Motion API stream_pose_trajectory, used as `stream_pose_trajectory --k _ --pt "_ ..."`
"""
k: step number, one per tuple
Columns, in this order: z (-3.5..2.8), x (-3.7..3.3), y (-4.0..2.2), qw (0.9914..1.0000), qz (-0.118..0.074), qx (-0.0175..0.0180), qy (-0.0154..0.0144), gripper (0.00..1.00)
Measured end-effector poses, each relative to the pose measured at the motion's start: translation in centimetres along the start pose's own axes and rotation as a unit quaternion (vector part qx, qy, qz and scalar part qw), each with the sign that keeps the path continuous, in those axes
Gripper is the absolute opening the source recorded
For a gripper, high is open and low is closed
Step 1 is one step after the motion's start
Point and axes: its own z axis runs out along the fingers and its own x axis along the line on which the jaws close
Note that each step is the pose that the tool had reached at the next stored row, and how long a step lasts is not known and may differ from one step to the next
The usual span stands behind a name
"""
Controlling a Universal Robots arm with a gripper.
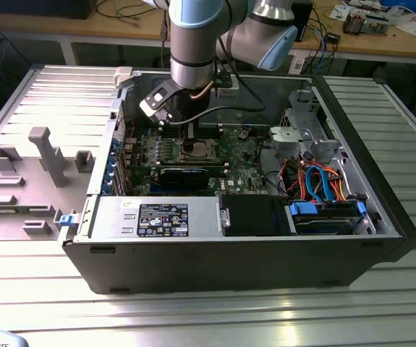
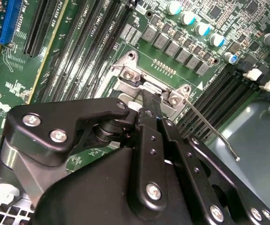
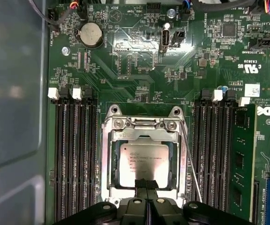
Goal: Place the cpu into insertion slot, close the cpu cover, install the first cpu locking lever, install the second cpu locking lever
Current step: 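Close the cpu cover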
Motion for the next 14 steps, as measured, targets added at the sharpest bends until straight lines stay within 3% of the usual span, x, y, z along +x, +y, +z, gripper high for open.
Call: stream_pose_trajectory --k 7,8,12,14 --pt "0.18 0.01 -0.13 1.00000 0.000 -0.0006 -0.0015 0.11" --pt "0.04 0.01 -0.14 0.99999 0.000 -0.0009 -0.0035 0.11" --pt "-0.34 0.01 -0.12 0.99998 0.000 -0.0007 -0.0063 0.11" --pt "-0.34 0.00 0.66 0.99998 0.000 -0.0007 -0.0066 0.11"
